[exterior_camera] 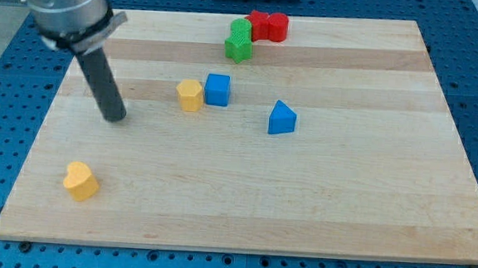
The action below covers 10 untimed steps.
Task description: Push the yellow hexagon away from the blue cube
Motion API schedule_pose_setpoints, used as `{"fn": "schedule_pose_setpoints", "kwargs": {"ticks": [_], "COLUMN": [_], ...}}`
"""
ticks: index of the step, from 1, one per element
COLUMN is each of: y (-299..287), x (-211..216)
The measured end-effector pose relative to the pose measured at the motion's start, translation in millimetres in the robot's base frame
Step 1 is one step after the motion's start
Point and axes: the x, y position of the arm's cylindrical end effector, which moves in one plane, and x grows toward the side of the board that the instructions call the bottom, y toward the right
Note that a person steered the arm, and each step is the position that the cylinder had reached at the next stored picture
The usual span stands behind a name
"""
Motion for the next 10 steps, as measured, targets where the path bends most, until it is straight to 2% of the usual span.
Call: {"fn": "schedule_pose_setpoints", "kwargs": {"ticks": [1,2,3,5,10], "y": [12,44,81,114,123], "x": [-48,-73,-74,-32,72]}}
